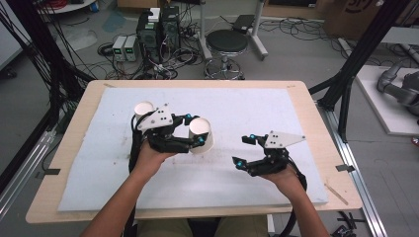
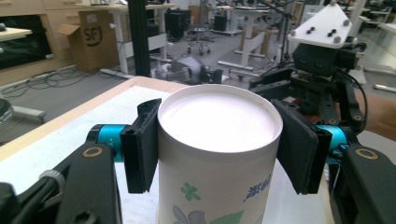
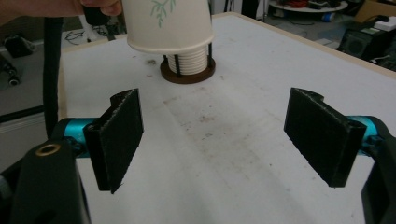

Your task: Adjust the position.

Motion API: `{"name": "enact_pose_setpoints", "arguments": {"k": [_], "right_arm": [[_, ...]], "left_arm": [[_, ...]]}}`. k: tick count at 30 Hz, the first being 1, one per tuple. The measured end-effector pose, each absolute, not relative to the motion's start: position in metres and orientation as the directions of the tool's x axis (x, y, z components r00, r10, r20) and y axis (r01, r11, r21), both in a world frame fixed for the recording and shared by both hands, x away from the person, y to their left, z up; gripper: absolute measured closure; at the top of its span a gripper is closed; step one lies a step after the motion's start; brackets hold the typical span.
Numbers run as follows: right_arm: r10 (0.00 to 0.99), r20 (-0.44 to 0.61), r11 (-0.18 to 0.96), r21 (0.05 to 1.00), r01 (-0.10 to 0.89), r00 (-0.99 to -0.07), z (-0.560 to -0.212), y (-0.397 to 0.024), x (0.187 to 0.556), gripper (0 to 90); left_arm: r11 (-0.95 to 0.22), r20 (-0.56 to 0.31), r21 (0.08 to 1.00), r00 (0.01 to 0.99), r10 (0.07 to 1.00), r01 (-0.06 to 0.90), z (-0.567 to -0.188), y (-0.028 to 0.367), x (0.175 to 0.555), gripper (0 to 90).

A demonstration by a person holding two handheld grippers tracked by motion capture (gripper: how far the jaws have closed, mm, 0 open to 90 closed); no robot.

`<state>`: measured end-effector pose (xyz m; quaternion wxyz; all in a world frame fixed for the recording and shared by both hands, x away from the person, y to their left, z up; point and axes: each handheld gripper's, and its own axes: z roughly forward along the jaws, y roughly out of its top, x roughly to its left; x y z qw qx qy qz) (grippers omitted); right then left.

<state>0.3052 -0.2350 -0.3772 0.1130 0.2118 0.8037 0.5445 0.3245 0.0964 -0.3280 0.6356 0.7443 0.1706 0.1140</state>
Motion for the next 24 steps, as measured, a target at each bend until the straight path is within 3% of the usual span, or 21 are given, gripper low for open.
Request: {"name": "enact_pose_setpoints", "arguments": {"k": [24], "right_arm": [[0.292, 0.055, 0.35, 0.923, 0.16, -0.955, -0.375, -0.186, 0.314, 20.6]], "left_arm": [[-0.151, -0.066, 0.983, 0.965, 0.254, 0.107, -0.342, 0.084, 0.318, 36.9]]}}
